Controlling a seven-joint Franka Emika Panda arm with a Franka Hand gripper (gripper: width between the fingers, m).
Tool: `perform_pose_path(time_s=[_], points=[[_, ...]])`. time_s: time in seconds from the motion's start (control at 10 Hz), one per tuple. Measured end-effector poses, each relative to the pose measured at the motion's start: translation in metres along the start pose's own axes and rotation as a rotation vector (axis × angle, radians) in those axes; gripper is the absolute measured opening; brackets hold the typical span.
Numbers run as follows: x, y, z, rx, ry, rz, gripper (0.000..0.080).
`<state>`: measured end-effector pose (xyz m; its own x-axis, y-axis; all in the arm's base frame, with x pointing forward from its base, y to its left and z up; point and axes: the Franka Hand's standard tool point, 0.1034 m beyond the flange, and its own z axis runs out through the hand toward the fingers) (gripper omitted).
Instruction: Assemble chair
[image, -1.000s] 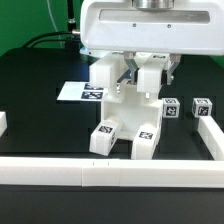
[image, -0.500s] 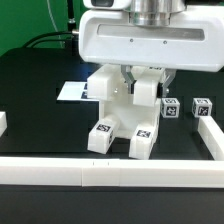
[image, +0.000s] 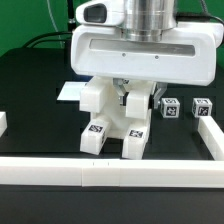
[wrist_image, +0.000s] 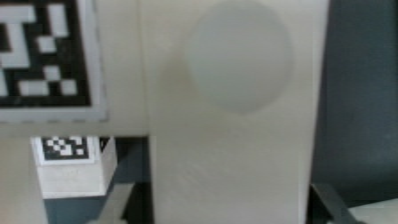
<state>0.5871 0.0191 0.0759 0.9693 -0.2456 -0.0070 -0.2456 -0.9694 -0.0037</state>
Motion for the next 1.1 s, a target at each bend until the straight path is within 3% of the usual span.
perform_pose_path(time_s=[0.6, 0.8, 0.9, 1.1], points=[[0.001, 0.0022, 0.0003, 0.0, 0.0, -0.006, 0.0284], [0.0008, 0.0058, 0.0032, -0.003, -0.004, -0.013, 0.0529], [0.0004, 0.0062, 0.0043, -0.004, -0.006, -0.012, 0.0611], [0.0005, 0.0071, 0.0046, -0.005, -0.007, -0.011, 0.0642]])
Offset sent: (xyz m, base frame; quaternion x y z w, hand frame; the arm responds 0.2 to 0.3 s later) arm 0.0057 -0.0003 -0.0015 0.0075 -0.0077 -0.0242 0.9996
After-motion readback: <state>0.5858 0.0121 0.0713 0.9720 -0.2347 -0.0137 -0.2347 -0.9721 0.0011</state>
